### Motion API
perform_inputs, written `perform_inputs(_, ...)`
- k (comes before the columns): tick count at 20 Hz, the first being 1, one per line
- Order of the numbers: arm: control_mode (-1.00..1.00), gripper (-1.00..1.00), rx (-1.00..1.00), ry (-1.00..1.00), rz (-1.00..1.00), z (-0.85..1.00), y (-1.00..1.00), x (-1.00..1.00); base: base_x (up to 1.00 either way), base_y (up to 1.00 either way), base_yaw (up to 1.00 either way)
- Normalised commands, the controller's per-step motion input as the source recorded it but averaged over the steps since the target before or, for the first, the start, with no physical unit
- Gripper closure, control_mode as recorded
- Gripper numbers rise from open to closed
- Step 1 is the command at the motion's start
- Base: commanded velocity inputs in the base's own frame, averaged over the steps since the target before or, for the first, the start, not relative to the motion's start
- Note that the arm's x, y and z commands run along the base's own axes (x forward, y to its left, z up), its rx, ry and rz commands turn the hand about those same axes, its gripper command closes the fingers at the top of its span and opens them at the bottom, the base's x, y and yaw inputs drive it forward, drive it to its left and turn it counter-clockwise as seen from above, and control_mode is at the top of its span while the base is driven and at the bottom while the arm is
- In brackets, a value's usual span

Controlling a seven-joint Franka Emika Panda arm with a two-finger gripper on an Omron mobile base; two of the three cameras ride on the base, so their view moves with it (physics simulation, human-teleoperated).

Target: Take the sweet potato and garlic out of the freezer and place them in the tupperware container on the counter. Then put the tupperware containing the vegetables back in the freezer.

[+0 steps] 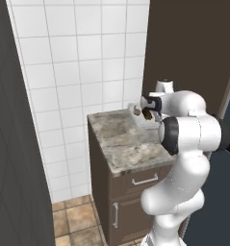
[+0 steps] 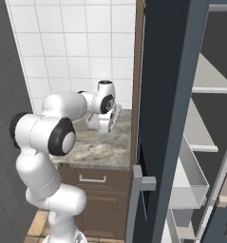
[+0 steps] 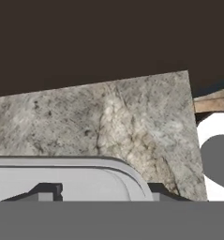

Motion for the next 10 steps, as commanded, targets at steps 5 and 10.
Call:
perform_inputs(5,-1.00,1.00,-0.01,-0.03,-0.17,0.04,0.09,-0.05,0.00,0.00,0.00)
perform_inputs(10,-1.00,1.00,0.00,-0.01,0.00,0.00,0.00,0.00,0.00,0.00,0.00)
